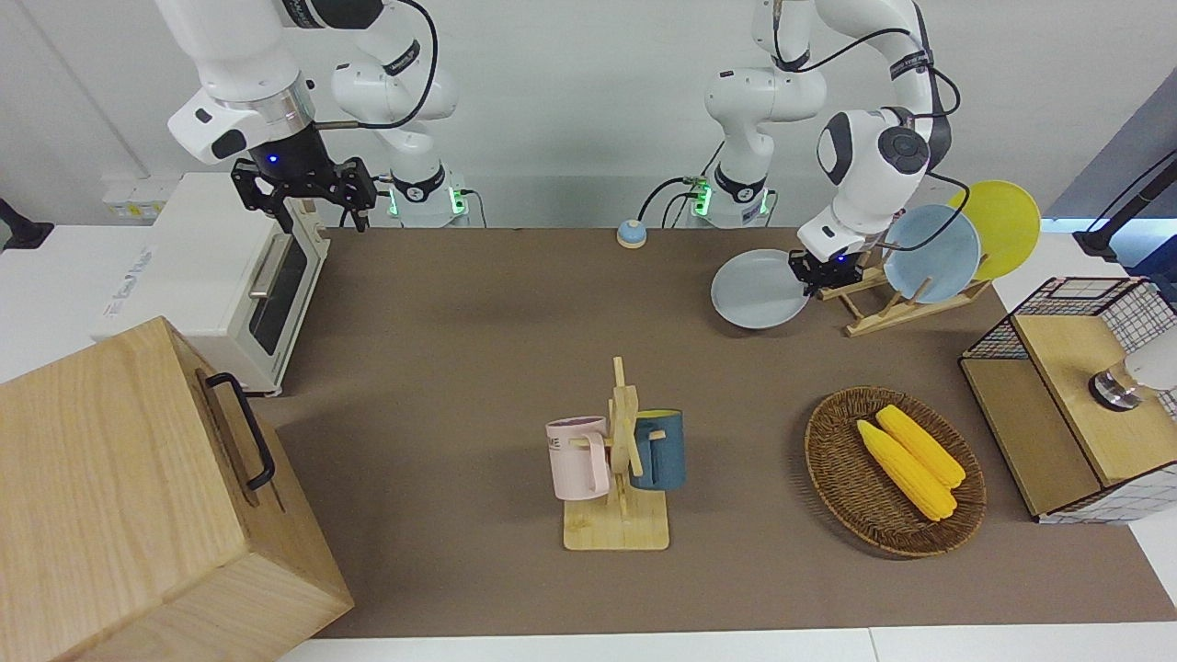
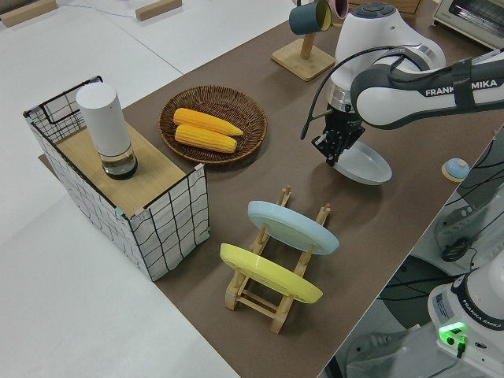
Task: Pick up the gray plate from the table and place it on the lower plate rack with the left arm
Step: 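Lift the gray plate with the left gripper and tilt it upright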
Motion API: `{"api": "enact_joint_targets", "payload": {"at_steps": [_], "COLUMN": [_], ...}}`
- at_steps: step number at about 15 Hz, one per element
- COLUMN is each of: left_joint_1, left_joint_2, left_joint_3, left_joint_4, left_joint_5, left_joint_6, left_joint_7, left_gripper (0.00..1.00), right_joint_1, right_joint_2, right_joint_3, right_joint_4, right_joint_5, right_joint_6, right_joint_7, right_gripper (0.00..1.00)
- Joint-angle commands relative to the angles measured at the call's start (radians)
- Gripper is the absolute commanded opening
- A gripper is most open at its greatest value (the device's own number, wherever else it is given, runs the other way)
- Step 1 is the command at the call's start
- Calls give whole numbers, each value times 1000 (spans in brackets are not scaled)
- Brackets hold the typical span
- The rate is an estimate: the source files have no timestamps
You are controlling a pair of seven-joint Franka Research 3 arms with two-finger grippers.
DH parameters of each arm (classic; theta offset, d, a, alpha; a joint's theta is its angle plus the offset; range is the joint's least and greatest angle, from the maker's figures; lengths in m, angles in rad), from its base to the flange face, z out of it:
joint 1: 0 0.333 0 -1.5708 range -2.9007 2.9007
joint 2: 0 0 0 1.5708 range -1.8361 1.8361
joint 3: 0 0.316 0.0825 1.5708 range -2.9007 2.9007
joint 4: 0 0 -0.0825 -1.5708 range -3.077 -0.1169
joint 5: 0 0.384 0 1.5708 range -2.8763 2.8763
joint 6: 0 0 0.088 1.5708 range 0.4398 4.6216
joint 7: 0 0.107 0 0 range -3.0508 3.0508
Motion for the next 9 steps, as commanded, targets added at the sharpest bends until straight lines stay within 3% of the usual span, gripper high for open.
{"api": "enact_joint_targets", "payload": {"at_steps": [1,9], "left_joint_1": [8,18], "left_joint_2": [-38,-60], "left_joint_3": [2,48], "left_joint_4": [65,255], "left_joint_5": [15,40], "left_joint_6": [-123,-373], "left_joint_7": [-4,-5], "left_gripper": [0,0], "right_joint_1": [7,7], "right_joint_2": [0,0], "right_joint_3": [-6,-6], "right_joint_4": [6,6], "right_joint_5": [3,3], "right_joint_6": [-1,-1], "right_joint_7": [4,4], "right_gripper": [983,983]}}
